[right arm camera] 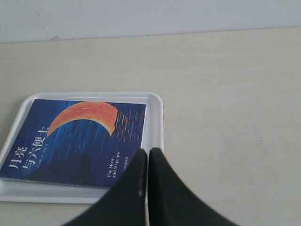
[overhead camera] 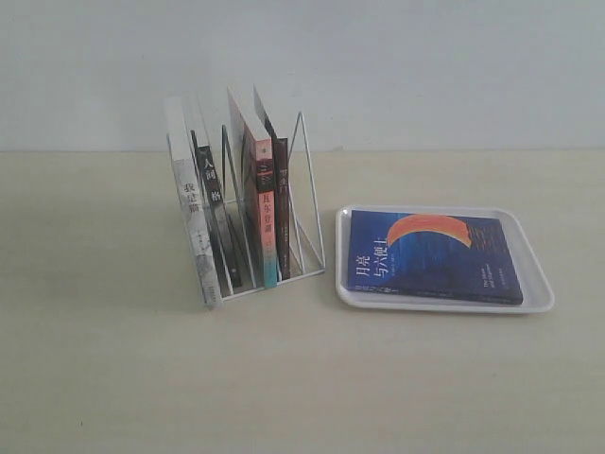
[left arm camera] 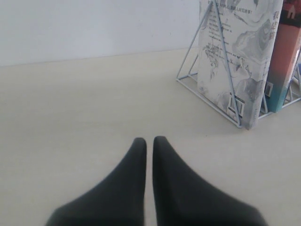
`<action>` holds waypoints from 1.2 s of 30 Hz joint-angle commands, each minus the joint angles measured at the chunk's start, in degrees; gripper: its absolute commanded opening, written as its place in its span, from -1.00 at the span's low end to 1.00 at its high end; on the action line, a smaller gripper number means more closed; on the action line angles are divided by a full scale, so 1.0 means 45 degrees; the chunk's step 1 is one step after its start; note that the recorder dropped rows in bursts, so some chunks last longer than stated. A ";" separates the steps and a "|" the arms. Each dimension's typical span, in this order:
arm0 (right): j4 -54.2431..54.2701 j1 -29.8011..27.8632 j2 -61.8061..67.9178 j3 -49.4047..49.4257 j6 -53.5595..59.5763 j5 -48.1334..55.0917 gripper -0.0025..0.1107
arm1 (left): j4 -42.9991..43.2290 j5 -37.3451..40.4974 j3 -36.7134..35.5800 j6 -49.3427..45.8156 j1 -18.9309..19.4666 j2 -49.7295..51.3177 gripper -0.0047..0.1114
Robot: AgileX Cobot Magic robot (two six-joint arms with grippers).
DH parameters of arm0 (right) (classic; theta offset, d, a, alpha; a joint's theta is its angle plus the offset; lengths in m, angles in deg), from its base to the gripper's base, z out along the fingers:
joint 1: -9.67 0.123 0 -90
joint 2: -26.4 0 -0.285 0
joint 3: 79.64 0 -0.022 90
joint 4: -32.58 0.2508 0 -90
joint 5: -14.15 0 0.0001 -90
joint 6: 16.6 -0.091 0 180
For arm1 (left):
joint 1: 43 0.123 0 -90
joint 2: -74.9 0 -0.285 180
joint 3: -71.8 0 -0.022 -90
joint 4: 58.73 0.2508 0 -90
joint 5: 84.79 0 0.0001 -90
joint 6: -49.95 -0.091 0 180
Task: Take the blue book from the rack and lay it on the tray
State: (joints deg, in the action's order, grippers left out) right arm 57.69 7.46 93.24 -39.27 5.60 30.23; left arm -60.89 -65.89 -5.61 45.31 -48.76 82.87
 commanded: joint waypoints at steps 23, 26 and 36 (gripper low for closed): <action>0.0020 -0.0901 -1.2685 0.7889 -0.1085 -0.2724 -0.96 | 0.0023 -0.0195 0.0043 0.0087 -0.0005 -0.0039 -0.84; 0.0050 -0.0901 -1.2777 0.8188 -0.1519 -0.2586 -0.96 | 0.0023 -0.0195 0.0043 0.0087 -0.0005 -0.0039 -0.84; -0.2812 -0.0901 -1.2777 0.8188 -0.3961 -0.0871 -0.96 | 0.0023 -0.0195 0.0043 0.0087 -0.0005 -0.0039 -0.84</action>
State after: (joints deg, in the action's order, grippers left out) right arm 51.76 3.73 35.97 -2.42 -5.30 25.34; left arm -60.89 -65.89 -5.61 45.31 -48.76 82.87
